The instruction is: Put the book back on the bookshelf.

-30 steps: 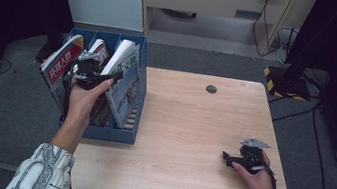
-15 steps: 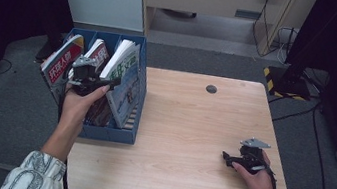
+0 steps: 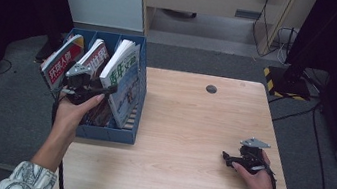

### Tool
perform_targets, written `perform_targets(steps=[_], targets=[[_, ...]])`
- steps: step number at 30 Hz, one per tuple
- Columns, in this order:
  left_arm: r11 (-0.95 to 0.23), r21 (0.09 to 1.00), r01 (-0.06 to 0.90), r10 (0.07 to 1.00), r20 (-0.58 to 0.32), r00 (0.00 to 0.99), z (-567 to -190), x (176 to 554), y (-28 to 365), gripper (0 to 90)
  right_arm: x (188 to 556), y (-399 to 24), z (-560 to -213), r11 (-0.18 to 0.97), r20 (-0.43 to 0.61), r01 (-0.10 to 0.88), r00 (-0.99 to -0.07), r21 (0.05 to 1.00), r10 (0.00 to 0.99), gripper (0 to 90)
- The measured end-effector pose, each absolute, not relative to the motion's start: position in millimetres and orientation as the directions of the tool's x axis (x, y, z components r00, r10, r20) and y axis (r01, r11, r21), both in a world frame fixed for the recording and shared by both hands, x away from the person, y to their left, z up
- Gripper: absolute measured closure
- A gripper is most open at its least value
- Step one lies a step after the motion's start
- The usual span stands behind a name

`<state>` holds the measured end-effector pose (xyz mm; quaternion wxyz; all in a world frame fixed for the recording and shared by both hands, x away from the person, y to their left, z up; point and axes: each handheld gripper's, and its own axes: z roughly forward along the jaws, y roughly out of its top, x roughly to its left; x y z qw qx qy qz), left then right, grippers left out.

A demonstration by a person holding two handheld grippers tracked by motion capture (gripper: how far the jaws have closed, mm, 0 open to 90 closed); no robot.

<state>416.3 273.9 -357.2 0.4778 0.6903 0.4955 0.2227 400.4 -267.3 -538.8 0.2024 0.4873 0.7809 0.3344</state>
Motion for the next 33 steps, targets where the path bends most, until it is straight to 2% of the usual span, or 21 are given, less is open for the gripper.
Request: perform_targets(steps=[16,33], targets=[[-0.095,0.884,0.458,0.885,-0.136,0.446,-371,394,267,27.3,400,-267,-539,0.302,0.010,0.626,-0.443,0.719,0.896,7.8],[-0.198,0.861,0.469,0.847,-0.090,0.523,-393,367,261,27.3,400,-267,-539,0.302,0.009,0.626,-0.443,0.719,0.896,7.7]])
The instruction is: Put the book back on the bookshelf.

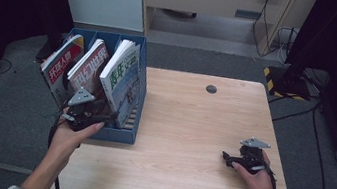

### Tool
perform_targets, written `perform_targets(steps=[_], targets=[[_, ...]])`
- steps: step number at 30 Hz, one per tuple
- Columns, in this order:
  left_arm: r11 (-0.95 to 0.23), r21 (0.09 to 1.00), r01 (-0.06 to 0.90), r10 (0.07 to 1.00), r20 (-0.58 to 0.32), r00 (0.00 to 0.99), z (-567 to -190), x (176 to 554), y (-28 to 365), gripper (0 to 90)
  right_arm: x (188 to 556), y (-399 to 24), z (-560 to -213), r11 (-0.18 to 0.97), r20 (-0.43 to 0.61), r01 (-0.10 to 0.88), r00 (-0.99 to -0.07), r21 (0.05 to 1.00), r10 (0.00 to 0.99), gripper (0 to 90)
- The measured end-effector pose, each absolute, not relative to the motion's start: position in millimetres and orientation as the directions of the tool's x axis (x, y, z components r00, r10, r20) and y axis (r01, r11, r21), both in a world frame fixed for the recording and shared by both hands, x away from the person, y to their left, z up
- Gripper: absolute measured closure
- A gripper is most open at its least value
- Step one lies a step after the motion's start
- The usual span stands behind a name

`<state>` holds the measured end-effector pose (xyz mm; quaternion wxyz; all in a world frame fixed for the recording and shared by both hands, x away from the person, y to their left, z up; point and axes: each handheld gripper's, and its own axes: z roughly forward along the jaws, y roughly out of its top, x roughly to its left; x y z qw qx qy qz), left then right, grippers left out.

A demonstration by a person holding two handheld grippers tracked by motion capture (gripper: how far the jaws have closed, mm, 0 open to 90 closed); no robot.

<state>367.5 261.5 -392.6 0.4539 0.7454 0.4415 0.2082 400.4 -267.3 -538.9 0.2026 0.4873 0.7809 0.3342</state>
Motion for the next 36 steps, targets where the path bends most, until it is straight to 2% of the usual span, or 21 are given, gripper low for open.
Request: perform_targets(steps=[23,36], targets=[[-0.296,0.826,0.480,0.779,-0.082,0.621,-405,381,230,25.7,400,-267,-539,0.305,0.007,0.627,-0.444,0.717,0.896,7.6],[-0.323,0.816,0.479,0.731,-0.106,0.674,-406,392,197,20.8,399,-266,-539,0.304,0.011,0.627,-0.446,0.717,0.895,7.5]])
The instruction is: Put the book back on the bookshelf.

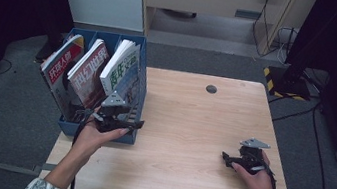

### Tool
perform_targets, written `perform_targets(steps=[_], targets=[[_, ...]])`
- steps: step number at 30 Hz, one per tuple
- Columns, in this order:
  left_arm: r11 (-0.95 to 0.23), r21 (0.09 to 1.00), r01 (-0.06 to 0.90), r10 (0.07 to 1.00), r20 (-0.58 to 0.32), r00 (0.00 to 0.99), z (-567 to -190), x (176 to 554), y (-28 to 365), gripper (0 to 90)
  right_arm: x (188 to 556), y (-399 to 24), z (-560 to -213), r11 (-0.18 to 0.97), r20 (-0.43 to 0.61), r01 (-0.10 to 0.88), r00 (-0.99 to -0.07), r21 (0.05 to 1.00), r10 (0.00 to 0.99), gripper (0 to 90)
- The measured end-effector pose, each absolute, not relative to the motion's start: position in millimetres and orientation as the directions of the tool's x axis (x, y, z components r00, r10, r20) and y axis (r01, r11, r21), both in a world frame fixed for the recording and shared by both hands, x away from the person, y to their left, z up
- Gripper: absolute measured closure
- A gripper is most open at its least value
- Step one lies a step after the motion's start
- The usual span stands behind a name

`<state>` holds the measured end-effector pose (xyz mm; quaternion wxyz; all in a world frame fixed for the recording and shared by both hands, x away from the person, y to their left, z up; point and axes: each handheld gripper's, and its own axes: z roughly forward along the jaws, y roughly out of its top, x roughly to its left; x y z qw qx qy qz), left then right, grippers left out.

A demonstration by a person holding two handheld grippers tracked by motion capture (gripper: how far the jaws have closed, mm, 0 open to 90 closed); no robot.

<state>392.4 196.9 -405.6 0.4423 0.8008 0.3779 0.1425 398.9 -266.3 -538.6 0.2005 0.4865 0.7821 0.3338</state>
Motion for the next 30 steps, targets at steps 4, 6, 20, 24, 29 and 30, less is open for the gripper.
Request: perform_targets(steps=[4,6,20,24,29,30], targets=[[-0.327,0.814,0.481,0.728,-0.107,0.677,-405,396,189,17.8,399,-266,-539,0.305,0.009,0.626,-0.447,0.717,0.895,7.5],[-0.327,0.813,0.481,0.727,-0.108,0.678,-406,397,185,16.1,399,-266,-538,0.305,0.012,0.628,-0.448,0.716,0.894,7.5],[-0.344,0.800,0.492,0.723,-0.110,0.682,-408,404,168,6.8,399,-266,-539,0.306,0.012,0.628,-0.449,0.716,0.894,7.3],[-0.353,0.799,0.487,0.717,-0.102,0.689,-407,404,162,6.2,399,-266,-538,0.305,0.013,0.628,-0.449,0.715,0.894,7.3],[-0.367,0.796,0.482,0.713,-0.092,0.695,-406,405,155,5.0,399,-266,-539,0.306,0.012,0.628,-0.449,0.715,0.893,7.3],[-0.374,0.794,0.480,0.712,-0.086,0.697,-406,405,151,5.0,399,-266,-539,0.307,0.012,0.628,-0.449,0.715,0.893,7.3]])
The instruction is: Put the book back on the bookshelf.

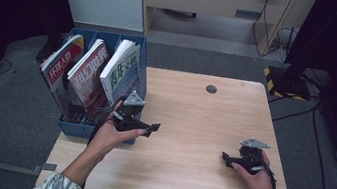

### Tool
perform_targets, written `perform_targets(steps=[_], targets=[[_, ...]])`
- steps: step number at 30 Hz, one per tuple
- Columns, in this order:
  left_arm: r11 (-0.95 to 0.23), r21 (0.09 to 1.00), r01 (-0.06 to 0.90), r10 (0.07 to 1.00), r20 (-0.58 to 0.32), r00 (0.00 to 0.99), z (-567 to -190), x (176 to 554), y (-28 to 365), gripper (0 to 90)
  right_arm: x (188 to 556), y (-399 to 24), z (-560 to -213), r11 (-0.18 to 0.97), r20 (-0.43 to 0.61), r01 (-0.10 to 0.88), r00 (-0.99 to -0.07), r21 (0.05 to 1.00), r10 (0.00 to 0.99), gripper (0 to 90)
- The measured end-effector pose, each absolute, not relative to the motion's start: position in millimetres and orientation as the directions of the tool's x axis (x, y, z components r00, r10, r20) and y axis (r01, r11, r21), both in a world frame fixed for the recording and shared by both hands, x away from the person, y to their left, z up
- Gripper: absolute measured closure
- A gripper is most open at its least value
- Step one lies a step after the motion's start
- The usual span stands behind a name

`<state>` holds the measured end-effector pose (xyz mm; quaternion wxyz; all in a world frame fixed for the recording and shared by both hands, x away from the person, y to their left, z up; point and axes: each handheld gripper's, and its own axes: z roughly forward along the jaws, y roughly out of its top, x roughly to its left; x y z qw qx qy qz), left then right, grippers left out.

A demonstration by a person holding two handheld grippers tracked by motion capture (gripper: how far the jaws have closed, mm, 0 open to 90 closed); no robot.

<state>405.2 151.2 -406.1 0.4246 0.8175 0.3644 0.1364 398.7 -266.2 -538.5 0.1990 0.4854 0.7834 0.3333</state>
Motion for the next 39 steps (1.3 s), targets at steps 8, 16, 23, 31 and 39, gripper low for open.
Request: perform_targets(steps=[8,16,23,31,39], targets=[[-0.400,0.786,0.472,0.701,-0.069,0.710,-405,406,134,5.0,399,-266,-539,0.305,0.013,0.629,-0.448,0.716,0.894,7.1],[-0.427,0.778,0.460,0.684,-0.054,0.727,-409,407,118,5.1,398,-266,-538,0.303,0.016,0.631,-0.448,0.714,0.894,7.1],[-0.439,0.775,0.455,0.674,-0.050,0.737,-414,410,105,5.6,398,-266,-538,0.305,0.016,0.630,-0.450,0.714,0.893,7.1],[-0.461,0.767,0.447,0.662,-0.038,0.748,-428,409,84,6.0,398,-266,-538,0.305,0.016,0.630,-0.450,0.714,0.893,7.1],[-0.473,0.750,0.462,0.659,-0.046,0.751,-450,410,68,6.3,398,-266,-539,0.312,0.008,0.625,-0.454,0.716,0.891,7.1]])
